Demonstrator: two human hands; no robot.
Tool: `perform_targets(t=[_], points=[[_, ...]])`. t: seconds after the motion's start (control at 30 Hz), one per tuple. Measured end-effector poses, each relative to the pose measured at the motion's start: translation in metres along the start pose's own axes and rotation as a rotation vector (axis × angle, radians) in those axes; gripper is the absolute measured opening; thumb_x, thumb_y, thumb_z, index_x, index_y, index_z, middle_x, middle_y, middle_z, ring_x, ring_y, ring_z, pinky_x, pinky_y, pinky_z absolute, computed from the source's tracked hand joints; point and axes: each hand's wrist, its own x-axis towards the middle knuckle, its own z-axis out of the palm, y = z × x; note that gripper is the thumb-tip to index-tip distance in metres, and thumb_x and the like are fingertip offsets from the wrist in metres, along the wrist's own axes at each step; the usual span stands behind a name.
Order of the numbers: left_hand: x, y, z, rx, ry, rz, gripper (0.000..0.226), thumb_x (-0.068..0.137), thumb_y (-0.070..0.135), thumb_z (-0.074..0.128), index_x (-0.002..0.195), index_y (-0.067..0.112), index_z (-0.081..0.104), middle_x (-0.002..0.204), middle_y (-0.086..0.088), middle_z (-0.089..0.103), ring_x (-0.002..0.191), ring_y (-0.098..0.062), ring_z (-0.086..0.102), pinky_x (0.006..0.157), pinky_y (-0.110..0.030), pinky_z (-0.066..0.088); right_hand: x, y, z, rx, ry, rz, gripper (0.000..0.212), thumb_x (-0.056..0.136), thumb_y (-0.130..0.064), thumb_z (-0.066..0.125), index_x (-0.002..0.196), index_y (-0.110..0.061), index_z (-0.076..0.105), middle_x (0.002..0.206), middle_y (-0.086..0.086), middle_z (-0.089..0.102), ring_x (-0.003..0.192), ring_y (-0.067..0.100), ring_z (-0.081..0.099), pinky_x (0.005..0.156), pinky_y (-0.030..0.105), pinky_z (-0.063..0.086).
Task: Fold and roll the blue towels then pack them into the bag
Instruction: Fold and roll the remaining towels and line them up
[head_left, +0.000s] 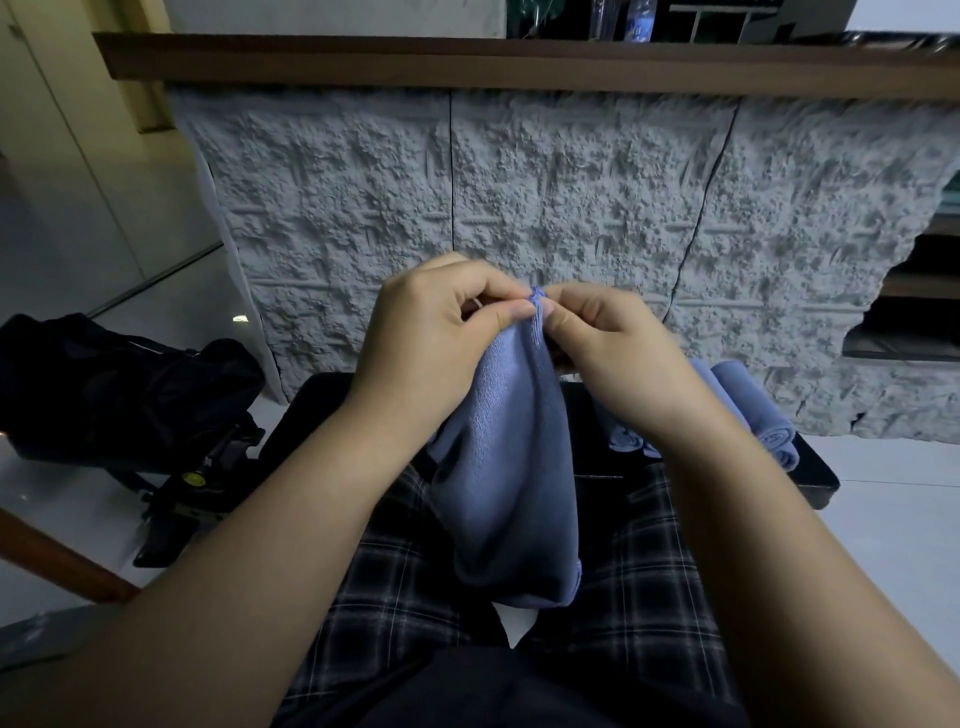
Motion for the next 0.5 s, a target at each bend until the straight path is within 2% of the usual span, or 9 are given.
perform_targets(t=[0.07, 0.13, 0.23, 0.3, 0.37, 0.43, 0.5], points=[[0.0, 0.0, 0.0, -0.006, 0.008, -0.008, 0.008, 0.075, 0.017, 0.075, 0.08, 0.023, 0.072, 0.072, 0.014, 0.06, 0.066, 0.003, 0.055, 0.065, -0.008, 0.039, 0.0, 0.0, 0.0, -0.009, -0.006, -0.001, 0.04, 0.088, -0.036, 0.047, 0.09, 0.002, 0.061, 0.077, 0.028, 0.056, 0.074, 0.02, 0.047, 0.068, 0.039, 0.039], [-0.001, 0.0, 0.001, -0.024, 0.025, -0.044, 0.008, 0.075, 0.018, 0.076, 0.075, 0.023, 0.069, 0.07, 0.012, 0.062, 0.063, 0.003, 0.055, 0.062, -0.009, 0.04, -0.001, 0.001, -0.001, 0.013, -0.01, -0.003, 0.038, 0.088, -0.034, 0.047, 0.089, 0.002, 0.061, 0.077, 0.016, 0.053, 0.074, 0.02, 0.046, 0.068, 0.037, 0.038], [-0.003, -0.002, 0.003, -0.039, 0.045, -0.101, 0.015, 0.074, 0.018, 0.077, 0.069, 0.024, 0.065, 0.062, 0.012, 0.06, 0.057, 0.006, 0.051, 0.058, -0.008, 0.037, -0.004, 0.001, -0.001, 0.091, -0.022, -0.011, 0.032, 0.089, -0.03, 0.047, 0.086, -0.002, 0.061, 0.077, 0.011, 0.051, 0.074, 0.018, 0.046, 0.065, 0.031, 0.041], [-0.003, -0.005, 0.004, -0.035, 0.044, -0.089, 0.013, 0.074, 0.018, 0.076, 0.069, 0.024, 0.065, 0.065, 0.009, 0.061, 0.061, 0.004, 0.052, 0.061, -0.014, 0.039, -0.006, 0.001, -0.001, 0.09, -0.031, -0.041, 0.024, 0.094, -0.025, 0.051, 0.084, -0.006, 0.062, 0.073, 0.005, 0.053, 0.071, 0.012, 0.048, 0.062, 0.023, 0.04], [-0.002, -0.006, 0.005, -0.038, 0.049, -0.051, 0.01, 0.074, 0.017, 0.074, 0.073, 0.024, 0.068, 0.072, 0.006, 0.062, 0.068, 0.0, 0.055, 0.066, -0.015, 0.042, -0.005, 0.005, -0.001, 0.06, -0.04, -0.084, 0.012, 0.094, -0.013, 0.056, 0.085, -0.014, 0.064, 0.07, -0.009, 0.061, 0.069, 0.001, 0.053, 0.062, 0.014, 0.04], [-0.004, -0.006, 0.005, -0.042, 0.02, -0.003, 0.01, 0.077, 0.014, 0.071, 0.082, 0.023, 0.069, 0.078, 0.004, 0.062, 0.074, -0.003, 0.059, 0.071, -0.014, 0.044, -0.004, 0.012, -0.002, 0.044, 0.025, -0.118, 0.016, 0.092, -0.007, 0.057, 0.088, -0.021, 0.065, 0.072, -0.013, 0.067, 0.072, -0.003, 0.056, 0.067, 0.012, 0.044], [-0.007, -0.009, 0.004, 0.002, -0.082, 0.037, 0.015, 0.08, 0.014, 0.066, 0.093, 0.021, 0.068, 0.083, 0.005, 0.061, 0.079, -0.007, 0.059, 0.074, -0.019, 0.046, -0.002, 0.016, -0.005, 0.105, 0.131, -0.129, 0.021, 0.093, -0.003, 0.054, 0.09, -0.021, 0.065, 0.074, -0.015, 0.069, 0.074, -0.004, 0.058, 0.071, 0.012, 0.045]])
